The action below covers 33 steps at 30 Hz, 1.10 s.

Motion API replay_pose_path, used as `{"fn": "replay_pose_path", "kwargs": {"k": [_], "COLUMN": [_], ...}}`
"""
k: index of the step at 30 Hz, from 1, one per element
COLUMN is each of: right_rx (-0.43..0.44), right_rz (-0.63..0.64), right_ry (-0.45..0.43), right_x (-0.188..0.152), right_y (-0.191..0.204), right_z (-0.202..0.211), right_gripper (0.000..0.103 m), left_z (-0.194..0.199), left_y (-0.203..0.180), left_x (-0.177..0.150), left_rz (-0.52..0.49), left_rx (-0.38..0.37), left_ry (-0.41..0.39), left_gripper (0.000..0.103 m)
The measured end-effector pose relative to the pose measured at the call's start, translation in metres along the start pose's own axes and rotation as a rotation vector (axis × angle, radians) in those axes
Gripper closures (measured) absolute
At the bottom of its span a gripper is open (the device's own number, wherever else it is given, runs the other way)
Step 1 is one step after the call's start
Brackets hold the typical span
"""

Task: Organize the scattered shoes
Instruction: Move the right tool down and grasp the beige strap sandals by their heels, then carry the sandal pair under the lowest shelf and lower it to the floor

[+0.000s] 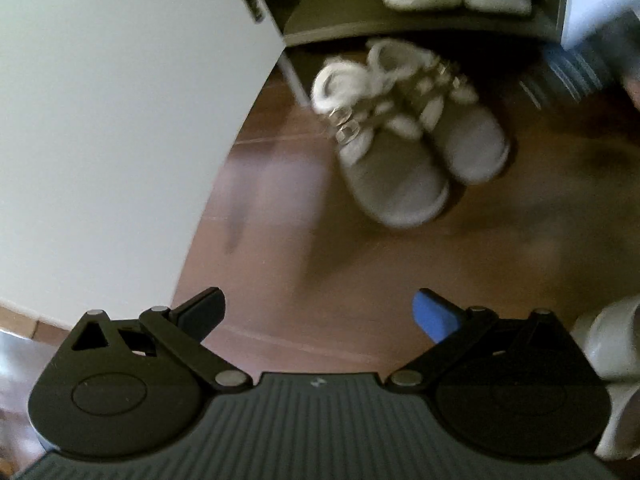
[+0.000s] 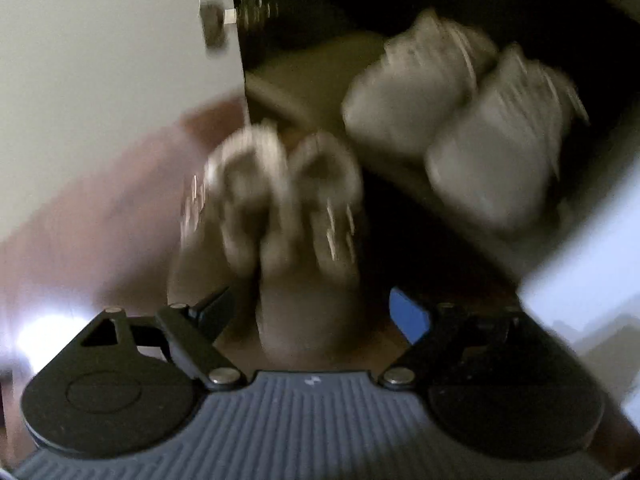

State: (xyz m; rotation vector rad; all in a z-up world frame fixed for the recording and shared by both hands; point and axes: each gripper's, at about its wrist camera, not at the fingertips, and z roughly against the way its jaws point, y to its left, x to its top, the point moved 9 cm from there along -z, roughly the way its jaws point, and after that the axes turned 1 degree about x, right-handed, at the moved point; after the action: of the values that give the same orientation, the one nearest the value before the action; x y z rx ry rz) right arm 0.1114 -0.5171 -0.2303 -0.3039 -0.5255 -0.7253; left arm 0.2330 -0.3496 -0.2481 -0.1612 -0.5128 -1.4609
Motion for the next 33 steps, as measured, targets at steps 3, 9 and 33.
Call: {"fn": "replay_pose_path", "kwargs": {"k": [3,9,33], "right_rx": [0.035,0.066,0.117], "right_rz": [0.062,0.234,-0.274], "right_ry": [0.053,0.131,-0.025], "right_x": [-0.027,-0.060,-0.031], "right_y": [-0.019,-0.019,0.019], "right_z": [0.002,-0.048,-0.108], "right_gripper": [0.020,0.041,0.045], "left_z": [-0.028,-0.116,-0.154], "left_y": [-0.024,-0.049,0.008], "left_x": [0.008,0.010,0.036], "left_rz": [-0.045,-0.127,-0.169], "left_rx": [-0.049,-0.008,0.027], "left_ry": [-0.019,-0.008,-0.089], "left_gripper": [0.001,0.010,0.016]}}
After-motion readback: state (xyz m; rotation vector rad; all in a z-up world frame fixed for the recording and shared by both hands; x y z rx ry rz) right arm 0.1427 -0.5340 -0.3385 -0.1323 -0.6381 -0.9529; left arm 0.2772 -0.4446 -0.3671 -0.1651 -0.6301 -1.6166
